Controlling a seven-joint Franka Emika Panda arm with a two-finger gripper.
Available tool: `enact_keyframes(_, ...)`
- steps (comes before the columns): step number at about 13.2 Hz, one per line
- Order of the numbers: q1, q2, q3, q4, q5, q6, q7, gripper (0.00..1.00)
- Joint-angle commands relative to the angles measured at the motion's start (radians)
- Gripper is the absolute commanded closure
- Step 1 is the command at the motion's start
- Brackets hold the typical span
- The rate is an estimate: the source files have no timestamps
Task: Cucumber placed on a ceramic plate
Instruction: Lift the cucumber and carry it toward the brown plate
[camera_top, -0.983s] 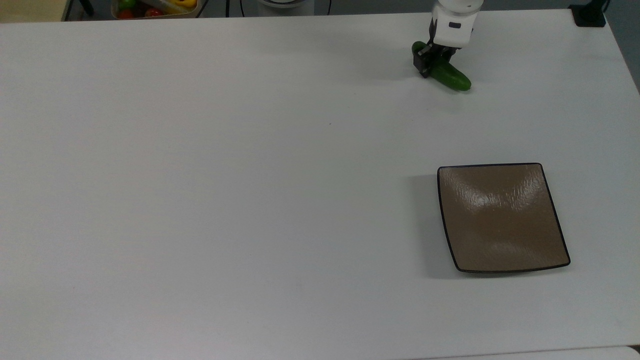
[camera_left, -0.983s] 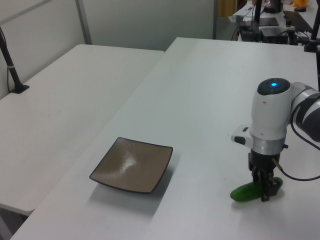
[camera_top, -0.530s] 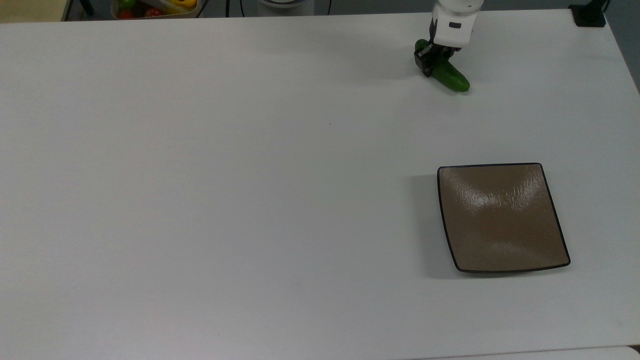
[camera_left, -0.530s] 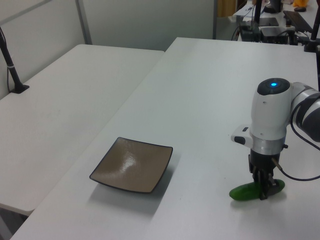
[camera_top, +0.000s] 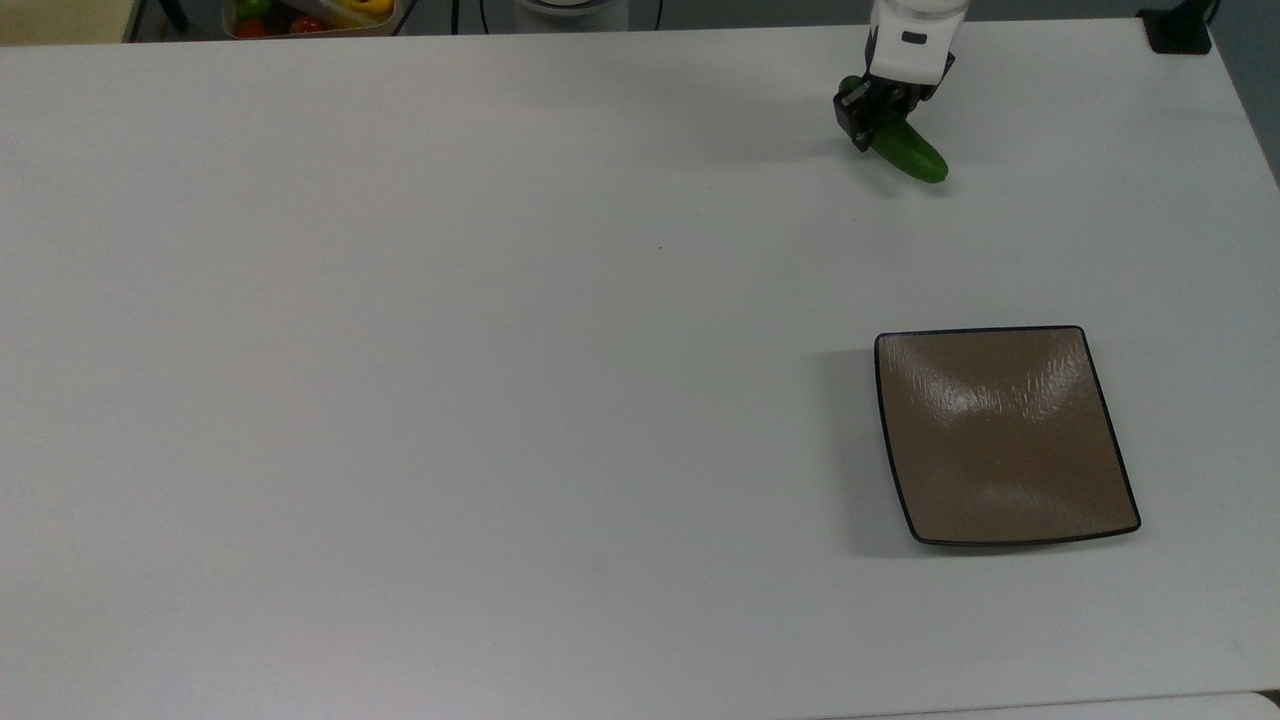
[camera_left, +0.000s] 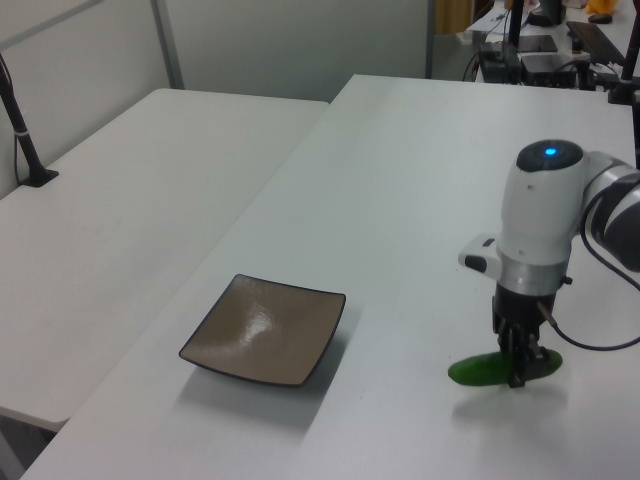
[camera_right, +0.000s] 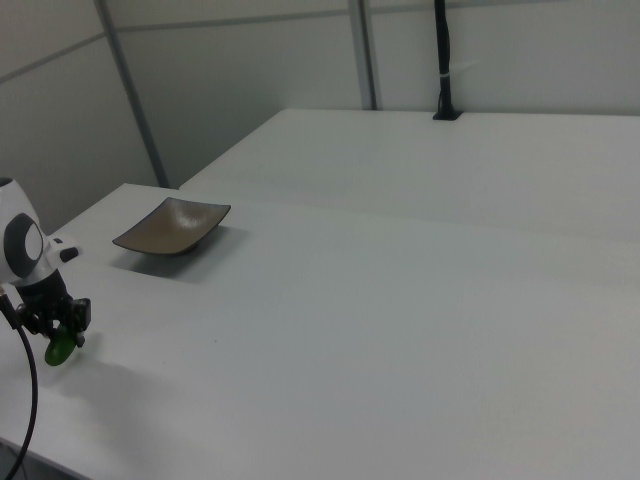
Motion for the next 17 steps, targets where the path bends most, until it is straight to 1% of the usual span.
enact_keyframes(1,-0.017,-0.054,-0.011,0.057,-0.011,-0.119,0.044,1.0)
enact_keyframes(3,-0.034,-0.075,-0.018,0.092,-0.003,-0.167,0.045,1.0)
enact_keyframes(5,-0.032,-0.084,-0.058,0.143,-0.003,-0.215,0.044,1.0)
enact_keyframes(7,-0.029,-0.069,-0.089,0.215,-0.003,-0.268,0.044,1.0)
enact_keyframes(9,-0.018,-0.014,-0.122,0.326,-0.002,-0.33,0.045,1.0)
enact_keyframes(12,-0.02,0.086,-0.138,0.52,-0.002,-0.449,0.056,1.0)
enact_keyframes(16,0.011,0.171,-0.191,0.659,-0.005,-0.45,0.056,1.0)
enact_keyframes(17,0.015,0.222,-0.196,0.725,-0.006,-0.44,0.064,1.0)
